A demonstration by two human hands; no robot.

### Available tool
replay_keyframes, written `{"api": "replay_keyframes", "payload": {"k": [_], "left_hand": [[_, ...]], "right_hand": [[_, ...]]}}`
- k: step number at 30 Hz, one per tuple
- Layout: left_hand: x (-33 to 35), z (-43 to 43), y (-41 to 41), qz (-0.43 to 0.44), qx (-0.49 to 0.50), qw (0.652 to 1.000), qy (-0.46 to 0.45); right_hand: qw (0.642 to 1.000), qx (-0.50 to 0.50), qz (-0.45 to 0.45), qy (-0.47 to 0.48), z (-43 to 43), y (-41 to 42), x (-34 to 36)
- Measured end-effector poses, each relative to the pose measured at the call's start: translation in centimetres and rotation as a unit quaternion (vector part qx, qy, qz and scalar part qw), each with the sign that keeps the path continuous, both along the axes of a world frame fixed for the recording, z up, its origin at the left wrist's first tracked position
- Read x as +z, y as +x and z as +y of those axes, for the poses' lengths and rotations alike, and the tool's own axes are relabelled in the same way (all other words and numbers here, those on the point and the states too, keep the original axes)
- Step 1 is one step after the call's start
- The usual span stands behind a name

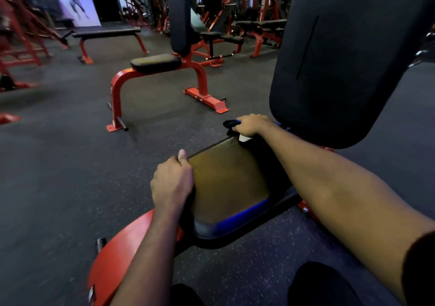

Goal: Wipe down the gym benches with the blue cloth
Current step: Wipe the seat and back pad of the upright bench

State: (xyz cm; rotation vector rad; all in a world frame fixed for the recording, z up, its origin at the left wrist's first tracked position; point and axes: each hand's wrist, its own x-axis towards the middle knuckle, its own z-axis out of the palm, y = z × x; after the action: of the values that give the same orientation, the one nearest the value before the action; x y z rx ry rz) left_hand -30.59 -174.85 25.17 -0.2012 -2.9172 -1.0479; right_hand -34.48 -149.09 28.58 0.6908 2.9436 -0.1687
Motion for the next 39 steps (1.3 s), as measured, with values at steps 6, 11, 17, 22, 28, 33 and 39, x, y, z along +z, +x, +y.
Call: {"api": "replay_keyframes", "payload": {"k": [6, 11, 17, 22, 28, 33, 39], "left_hand": [[0.4, 0.2, 0.3, -0.013, 0.017, 1.0, 0.007], [0.2, 0.5, 0.1, -0.016, 0.029, 0.999, 0.008], [-0.6, 0.6, 0.1, 0.019, 0.065, 0.998, 0.016], [-0.2, 0.3, 0.8, 0.069, 0.116, 0.99, 0.041], [-2.0, -4.0, 2.3, 0.064, 0.149, 0.986, 0.051], [-5.4, -9.0, 3.0, -0.017, 0.139, 0.99, -0.017], [-6.3, -10.6, 2.1, -0.064, 0.138, 0.987, -0.048]], "right_hand": [[0.99, 0.132, 0.025, -0.039, -0.7, 0.8, -0.8], [0.995, 0.033, 0.0, -0.096, 2.5, -0.1, 0.0], [0.996, 0.079, -0.033, -0.003, -2.2, -2.2, -0.4], [0.981, 0.191, 0.019, -0.02, -7.9, -1.0, -1.1], [0.991, 0.123, 0.013, -0.044, -4.3, 0.2, -0.3], [0.988, 0.155, -0.004, -0.002, -10.5, -0.8, -0.7], [0.954, 0.279, 0.062, -0.093, -13.4, 1.5, -1.3]]}}
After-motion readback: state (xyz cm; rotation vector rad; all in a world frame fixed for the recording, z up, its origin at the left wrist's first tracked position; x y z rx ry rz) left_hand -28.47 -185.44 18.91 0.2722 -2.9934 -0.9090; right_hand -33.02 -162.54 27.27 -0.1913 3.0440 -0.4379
